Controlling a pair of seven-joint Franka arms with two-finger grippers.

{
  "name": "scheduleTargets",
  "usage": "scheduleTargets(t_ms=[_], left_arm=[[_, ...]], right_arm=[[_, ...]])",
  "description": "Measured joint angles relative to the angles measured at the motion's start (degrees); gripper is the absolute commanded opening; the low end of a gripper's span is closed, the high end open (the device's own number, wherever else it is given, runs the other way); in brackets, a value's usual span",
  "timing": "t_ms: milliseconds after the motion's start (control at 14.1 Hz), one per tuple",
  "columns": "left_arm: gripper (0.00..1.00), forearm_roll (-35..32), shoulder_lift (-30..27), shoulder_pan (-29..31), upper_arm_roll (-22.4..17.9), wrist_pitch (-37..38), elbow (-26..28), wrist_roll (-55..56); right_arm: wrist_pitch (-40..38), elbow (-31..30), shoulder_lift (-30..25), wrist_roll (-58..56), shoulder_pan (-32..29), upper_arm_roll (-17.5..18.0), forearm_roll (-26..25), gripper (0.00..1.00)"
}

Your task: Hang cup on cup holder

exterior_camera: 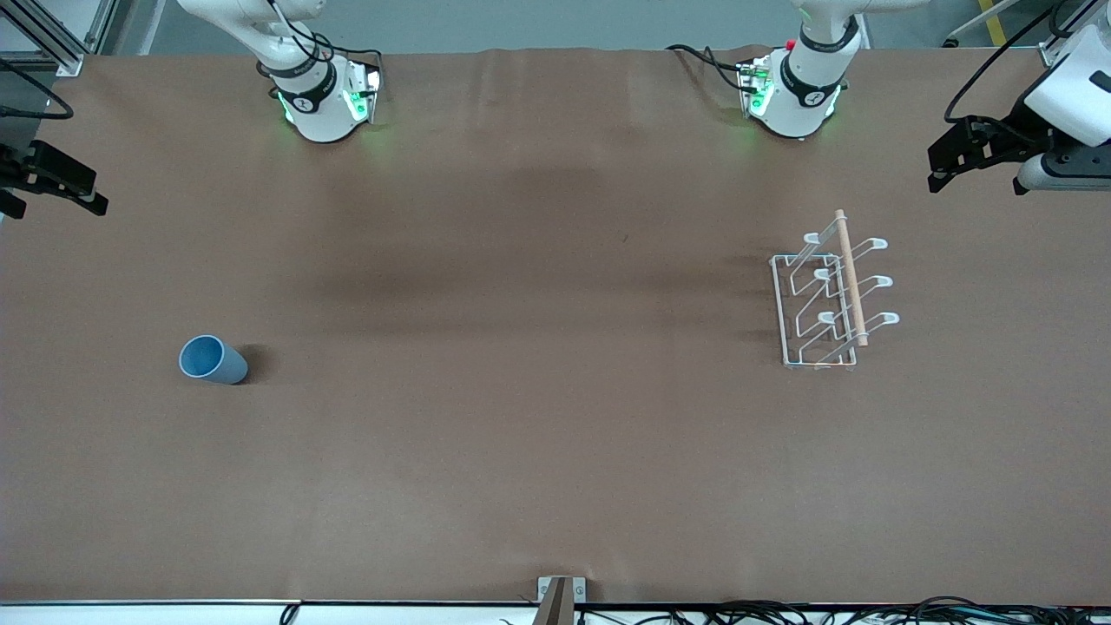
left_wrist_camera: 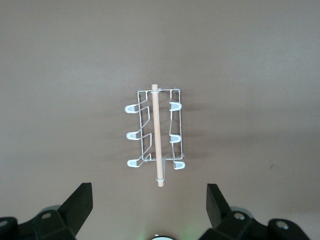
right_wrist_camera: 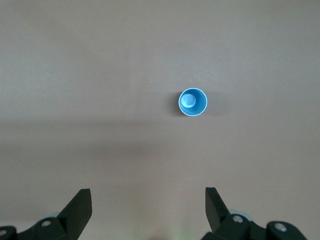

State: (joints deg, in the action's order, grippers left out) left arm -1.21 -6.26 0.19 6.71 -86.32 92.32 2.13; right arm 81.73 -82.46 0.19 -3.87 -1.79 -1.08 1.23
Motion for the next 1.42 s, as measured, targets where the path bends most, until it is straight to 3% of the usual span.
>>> scheduleTargets(t_ms=[427,995,1422], left_arm=[[1.00,0.63,0.68,0.01,-0.08,0.00,-0.62,0.00],[1.00,0.68,0.77,0.01,-0.08,0.01,-0.73,-0.06],[1.00,0.71,0.79,-0.03,-0.04,0.08,-0.79,-0.13]], right_arm=[[1.50,-1.88,1.66,-0.06,-2.12,-0.42,-0.01,1.00],[22.45,-20.25,5.50,-1.52,-8.50,-0.80,-0.11,1.00],[30.77,-23.27,14.44,-4.57,-11.68,-0.91,-0.12,0.98]])
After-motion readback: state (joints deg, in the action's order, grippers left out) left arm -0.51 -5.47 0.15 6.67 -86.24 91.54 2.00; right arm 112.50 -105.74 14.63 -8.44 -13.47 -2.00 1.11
